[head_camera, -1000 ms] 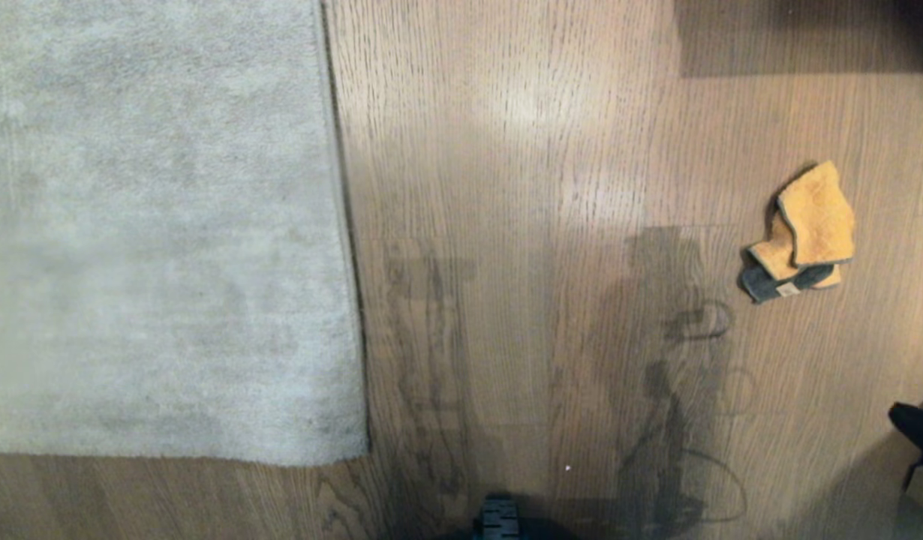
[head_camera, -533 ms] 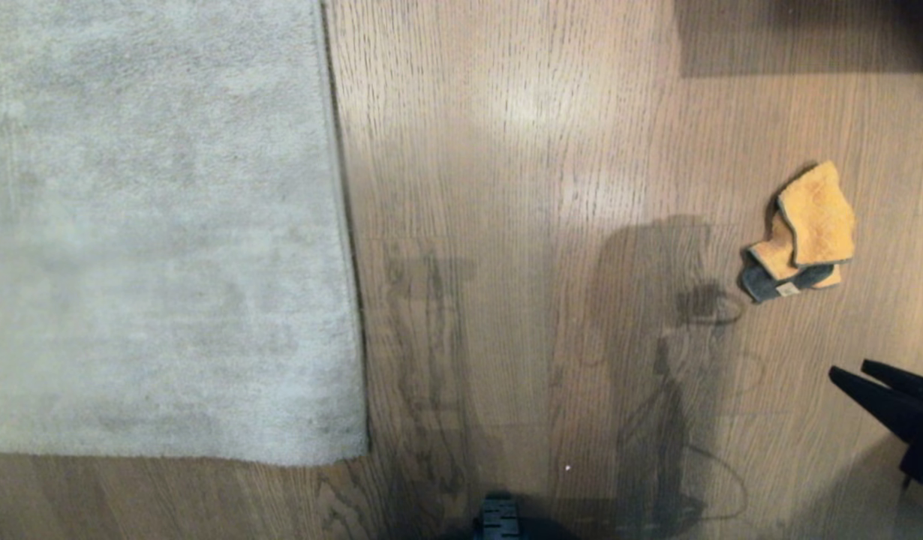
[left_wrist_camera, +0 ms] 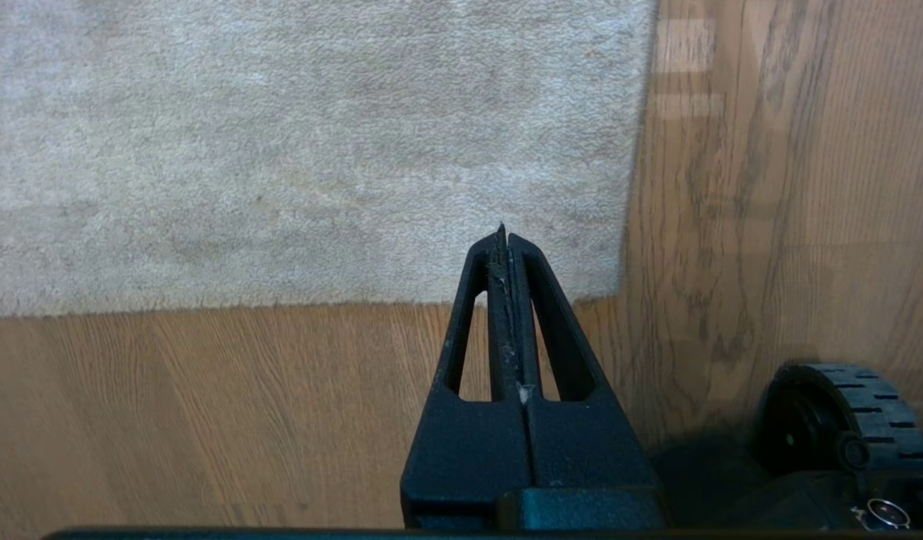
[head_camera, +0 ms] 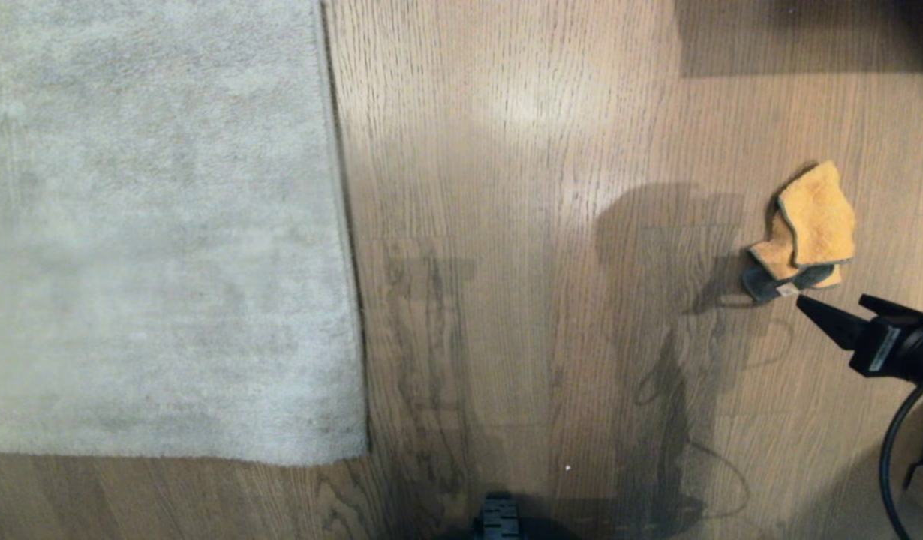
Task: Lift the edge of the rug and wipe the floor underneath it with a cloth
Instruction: Pick up the rag
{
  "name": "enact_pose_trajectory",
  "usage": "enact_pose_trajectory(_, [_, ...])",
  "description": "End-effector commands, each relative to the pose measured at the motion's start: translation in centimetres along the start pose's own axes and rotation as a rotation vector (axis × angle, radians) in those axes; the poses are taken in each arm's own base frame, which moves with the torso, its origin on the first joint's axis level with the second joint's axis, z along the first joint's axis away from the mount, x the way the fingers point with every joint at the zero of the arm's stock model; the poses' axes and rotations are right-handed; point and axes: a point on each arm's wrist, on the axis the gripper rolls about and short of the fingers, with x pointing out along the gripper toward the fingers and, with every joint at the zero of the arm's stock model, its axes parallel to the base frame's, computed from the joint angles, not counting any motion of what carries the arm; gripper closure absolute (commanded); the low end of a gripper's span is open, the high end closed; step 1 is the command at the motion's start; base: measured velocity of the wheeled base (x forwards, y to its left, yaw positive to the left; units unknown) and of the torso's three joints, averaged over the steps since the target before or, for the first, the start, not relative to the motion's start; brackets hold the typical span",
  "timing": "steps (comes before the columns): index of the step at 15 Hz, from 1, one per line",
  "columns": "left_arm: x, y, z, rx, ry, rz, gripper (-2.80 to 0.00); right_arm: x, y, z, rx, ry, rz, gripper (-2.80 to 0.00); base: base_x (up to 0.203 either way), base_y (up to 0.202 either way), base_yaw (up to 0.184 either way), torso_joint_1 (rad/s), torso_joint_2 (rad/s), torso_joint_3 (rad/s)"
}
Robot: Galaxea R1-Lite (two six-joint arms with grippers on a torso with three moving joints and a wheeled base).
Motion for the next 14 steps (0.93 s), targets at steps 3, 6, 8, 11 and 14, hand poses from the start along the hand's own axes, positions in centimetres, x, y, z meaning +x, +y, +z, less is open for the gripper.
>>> enact_pose_trajectory(3, [0.0, 0.0, 0.0, 0.0, 0.0, 0.0, 0.0, 3.3, -1.4, 0.0, 0.003, 0.034, -0.041, -2.8, 0.0, 0.0, 0.0, 0.0, 0.0, 0.0])
enact_pose_trajectory(6, [0.0, 0.0, 0.0, 0.0, 0.0, 0.0, 0.0, 4.3, -2.5, 0.6, 0.003, 0.02, -0.08, -2.8, 0.0, 0.0, 0.0, 0.0, 0.0, 0.0])
enact_pose_trajectory(8, [0.0, 0.0, 0.0, 0.0, 0.0, 0.0, 0.0, 5.0, -3.1, 0.8, 0.004, 0.017, -0.098, -2.8, 0.0, 0.0, 0.0, 0.0, 0.0, 0.0])
enact_pose_trajectory(11, [0.0, 0.0, 0.0, 0.0, 0.0, 0.0, 0.0, 6.3, -4.1, 0.5, 0.004, -0.013, -0.121, -2.8, 0.0, 0.0, 0.0, 0.0, 0.0, 0.0])
enact_pose_trajectory(14, [0.0, 0.0, 0.0, 0.0, 0.0, 0.0, 0.0, 7.4, -4.8, 0.5, -0.008, -0.079, -0.098, -2.8, 0.0, 0.0, 0.0, 0.0, 0.0, 0.0])
